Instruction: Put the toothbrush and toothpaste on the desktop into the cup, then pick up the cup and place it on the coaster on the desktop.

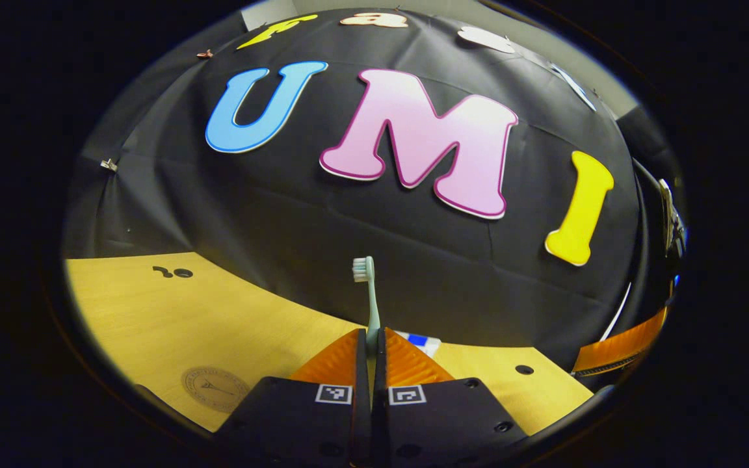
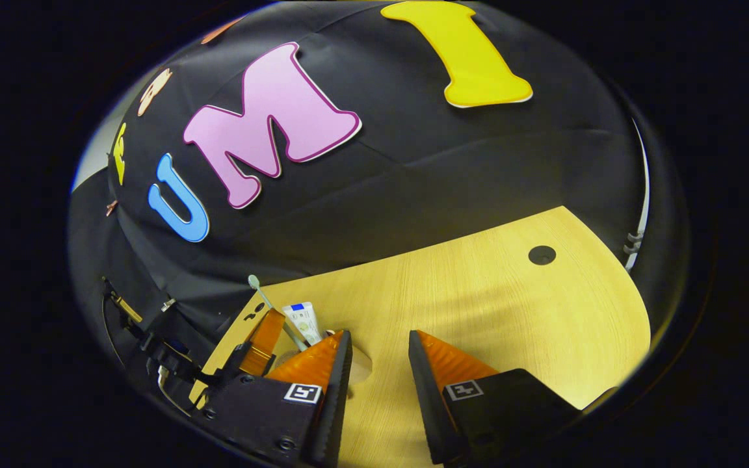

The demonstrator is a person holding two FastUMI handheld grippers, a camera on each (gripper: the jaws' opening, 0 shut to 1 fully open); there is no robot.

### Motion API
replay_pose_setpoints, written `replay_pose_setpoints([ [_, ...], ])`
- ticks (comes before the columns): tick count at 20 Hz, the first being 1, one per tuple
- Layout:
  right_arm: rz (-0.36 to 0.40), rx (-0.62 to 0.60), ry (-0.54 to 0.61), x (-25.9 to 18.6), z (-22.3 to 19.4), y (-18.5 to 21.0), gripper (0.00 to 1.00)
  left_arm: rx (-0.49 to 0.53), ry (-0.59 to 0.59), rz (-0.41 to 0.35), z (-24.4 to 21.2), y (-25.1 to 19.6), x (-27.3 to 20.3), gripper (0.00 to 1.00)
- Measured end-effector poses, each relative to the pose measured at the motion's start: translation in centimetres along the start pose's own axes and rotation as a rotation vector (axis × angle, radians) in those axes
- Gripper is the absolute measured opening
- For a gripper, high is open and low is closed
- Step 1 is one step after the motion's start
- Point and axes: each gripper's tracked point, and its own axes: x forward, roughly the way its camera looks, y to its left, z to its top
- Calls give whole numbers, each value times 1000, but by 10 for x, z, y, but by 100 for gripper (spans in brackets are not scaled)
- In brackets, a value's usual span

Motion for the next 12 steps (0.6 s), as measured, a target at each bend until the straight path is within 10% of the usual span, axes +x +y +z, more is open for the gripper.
replay_pose_setpoints([
  [6,8,-10,10,0,-2,7,54,51,32,-45,-17,-5,-9,14],
  [8,9,-12,4,0,-2,9,54,65,75,-48,-30,0,-13,24],
  [10,9,-15,12,0,-5,10,54,67,99,-45,-34,6,-18,60],
  [12,10,-10,37,1,-12,13,54,59,103,-52,-33,11,-25,60],
])
